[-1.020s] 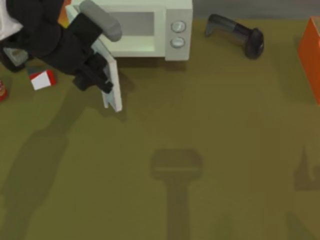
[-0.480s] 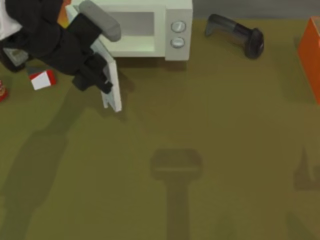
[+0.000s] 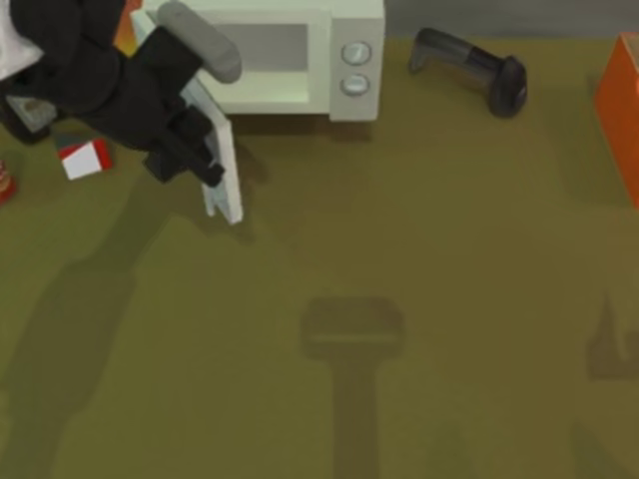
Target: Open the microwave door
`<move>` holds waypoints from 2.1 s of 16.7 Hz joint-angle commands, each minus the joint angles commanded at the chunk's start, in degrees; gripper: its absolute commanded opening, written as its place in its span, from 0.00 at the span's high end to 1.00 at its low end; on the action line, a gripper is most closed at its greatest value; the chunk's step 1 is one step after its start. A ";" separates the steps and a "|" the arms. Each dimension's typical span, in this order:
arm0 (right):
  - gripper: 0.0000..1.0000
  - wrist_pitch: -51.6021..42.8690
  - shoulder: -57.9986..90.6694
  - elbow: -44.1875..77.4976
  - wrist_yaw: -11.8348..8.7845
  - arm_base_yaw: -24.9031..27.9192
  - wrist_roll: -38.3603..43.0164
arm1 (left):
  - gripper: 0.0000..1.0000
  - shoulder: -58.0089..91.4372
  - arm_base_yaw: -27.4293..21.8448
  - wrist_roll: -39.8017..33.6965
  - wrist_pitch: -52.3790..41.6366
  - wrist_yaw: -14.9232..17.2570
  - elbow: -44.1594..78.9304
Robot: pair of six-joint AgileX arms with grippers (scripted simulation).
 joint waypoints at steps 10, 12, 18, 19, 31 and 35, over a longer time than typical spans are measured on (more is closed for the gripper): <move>0.00 0.00 0.00 0.00 0.00 0.00 0.00 | 1.00 0.16 0.60 1.91 -0.92 1.01 -0.11; 0.00 0.00 0.00 0.00 0.00 0.00 0.00 | 1.00 -0.03 1.82 5.08 -1.83 2.30 0.10; 0.00 0.00 0.00 0.00 0.00 0.00 0.00 | 1.00 -0.32 4.34 11.15 -3.92 4.81 0.02; 0.00 0.00 0.00 0.00 0.00 0.00 0.00 | 1.00 -0.32 4.34 11.15 -3.92 4.81 0.02; 0.00 0.00 0.00 0.00 0.00 0.00 0.00 | 1.00 -0.32 4.34 11.15 -3.92 4.81 0.02; 0.00 0.00 0.00 0.00 0.00 0.00 0.00 | 1.00 -0.32 4.34 11.15 -3.92 4.81 0.02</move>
